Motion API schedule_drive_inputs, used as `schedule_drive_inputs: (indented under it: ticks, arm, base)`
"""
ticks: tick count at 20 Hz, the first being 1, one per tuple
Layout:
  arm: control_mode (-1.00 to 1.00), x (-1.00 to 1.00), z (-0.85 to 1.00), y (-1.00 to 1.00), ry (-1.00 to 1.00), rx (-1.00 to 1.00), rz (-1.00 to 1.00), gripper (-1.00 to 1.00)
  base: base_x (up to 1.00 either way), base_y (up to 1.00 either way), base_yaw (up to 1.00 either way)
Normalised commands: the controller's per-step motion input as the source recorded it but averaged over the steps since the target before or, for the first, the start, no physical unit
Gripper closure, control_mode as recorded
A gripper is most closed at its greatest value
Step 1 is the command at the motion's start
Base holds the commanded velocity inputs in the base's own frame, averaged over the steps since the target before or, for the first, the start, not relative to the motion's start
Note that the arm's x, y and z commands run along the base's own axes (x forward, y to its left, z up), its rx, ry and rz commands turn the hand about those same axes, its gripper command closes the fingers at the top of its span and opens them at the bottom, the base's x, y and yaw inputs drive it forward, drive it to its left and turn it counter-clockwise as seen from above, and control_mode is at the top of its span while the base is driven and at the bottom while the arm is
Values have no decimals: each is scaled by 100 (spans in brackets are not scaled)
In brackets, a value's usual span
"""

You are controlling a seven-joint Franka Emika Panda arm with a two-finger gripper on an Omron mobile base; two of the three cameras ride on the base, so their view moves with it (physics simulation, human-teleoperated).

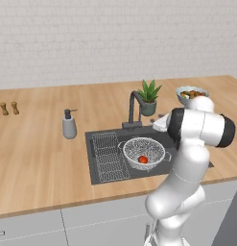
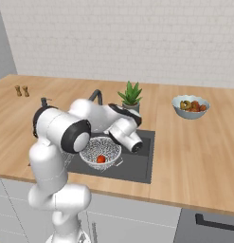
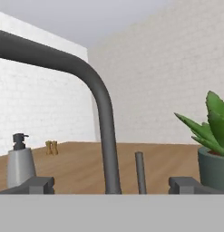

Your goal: Put the colander in the sink, put the apple in the colander, and turn on the sink faucet and pour water over the colander.

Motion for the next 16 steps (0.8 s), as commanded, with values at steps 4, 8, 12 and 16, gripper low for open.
schedule_drive_inputs:
  ticks: [4,8,12,16]
  arm:
    - [-100,8,21,4,0,-4,1,-100]
    - [-100,23,6,17,0,-13,0,-100]
    - [-100,38,0,18,0,-19,0,-100]
    - [-100,35,-2,14,-3,-20,0,-100]
  base:
    - [0,0,0]
    - [0,0,0]
    - [0,0,0]
    - [0,0,0]
